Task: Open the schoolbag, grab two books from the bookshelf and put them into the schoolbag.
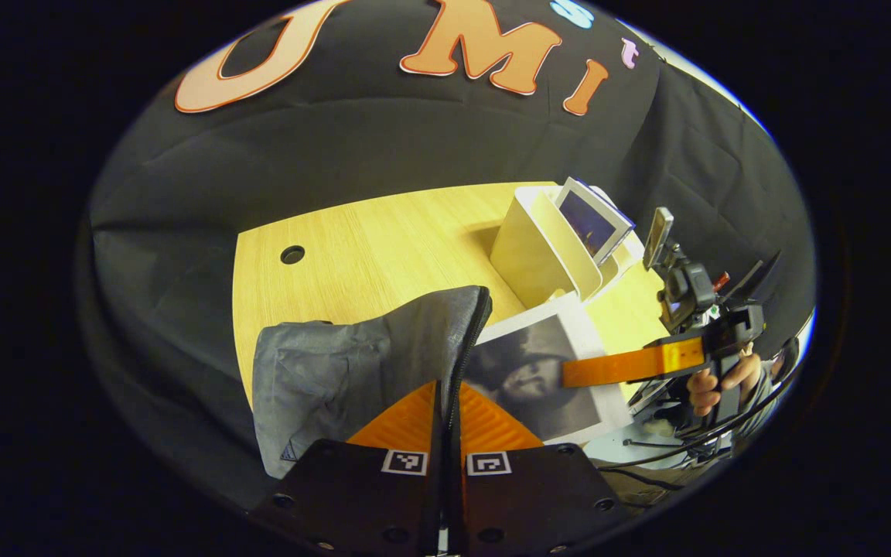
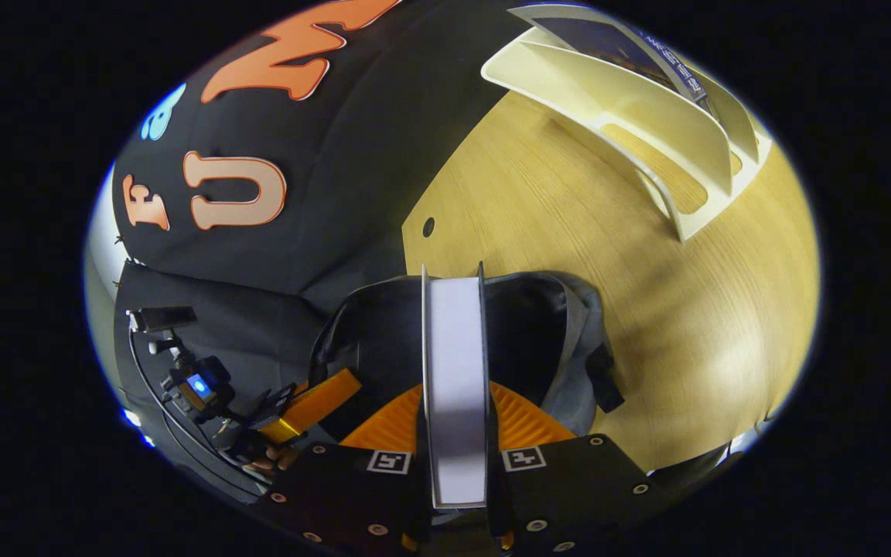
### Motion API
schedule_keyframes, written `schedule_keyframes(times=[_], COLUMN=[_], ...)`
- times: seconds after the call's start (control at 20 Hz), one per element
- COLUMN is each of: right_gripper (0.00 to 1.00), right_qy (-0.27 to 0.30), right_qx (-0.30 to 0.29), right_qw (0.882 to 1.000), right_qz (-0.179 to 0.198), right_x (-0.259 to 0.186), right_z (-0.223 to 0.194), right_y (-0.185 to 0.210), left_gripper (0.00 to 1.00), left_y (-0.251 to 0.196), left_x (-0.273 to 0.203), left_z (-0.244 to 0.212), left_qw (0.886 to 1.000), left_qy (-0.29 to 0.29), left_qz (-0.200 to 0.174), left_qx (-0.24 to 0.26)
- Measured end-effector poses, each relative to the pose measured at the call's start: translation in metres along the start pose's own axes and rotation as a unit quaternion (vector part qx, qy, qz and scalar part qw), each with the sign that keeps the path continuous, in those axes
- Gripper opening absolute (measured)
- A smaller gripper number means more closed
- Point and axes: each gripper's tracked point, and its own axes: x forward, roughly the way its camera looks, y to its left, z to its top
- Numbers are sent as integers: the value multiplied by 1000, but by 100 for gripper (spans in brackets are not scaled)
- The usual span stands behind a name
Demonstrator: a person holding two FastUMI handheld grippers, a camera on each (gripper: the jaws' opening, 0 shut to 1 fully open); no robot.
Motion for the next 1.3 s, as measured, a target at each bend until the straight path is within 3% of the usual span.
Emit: schedule_keyframes(times=[0.65, 0.75, 0.9, 0.95, 1.0, 1.1, 1.3], right_gripper=[31, 34, 56, 80, 82, 97, 98], right_qy=[-10, 1, 32, 37, 39, 32, 18], right_qx=[15, 13, -12, -17, -21, -39, -114], right_qw=[999, 1000, 999, 999, 998, 997, 988], right_qz=[28, 9, -29, -35, -45, -61, -102], right_x=[94, 102, 93, 84, 76, 58, 12], right_z=[-23, -28, -36, -34, -29, -17, 13], right_y=[0, -5, -14, -16, -20, -29, -39], left_gripper=[4, 4, 5, 5, 5, 5, 4], left_y=[-19, -20, -14, -12, -11, -12, -13], left_x=[5, 5, 4, 3, 3, 4, 8], left_z=[-3, -4, -4, -4, -4, -3, -9], left_qw=[1000, 1000, 1000, 1000, 1000, 1000, 999], left_qy=[-4, -3, 0, -1, -2, -4, -4], left_qz=[-12, -10, -1, 4, 6, 9, 15], left_qx=[-8, -14, -20, -19, -17, -20, -32])
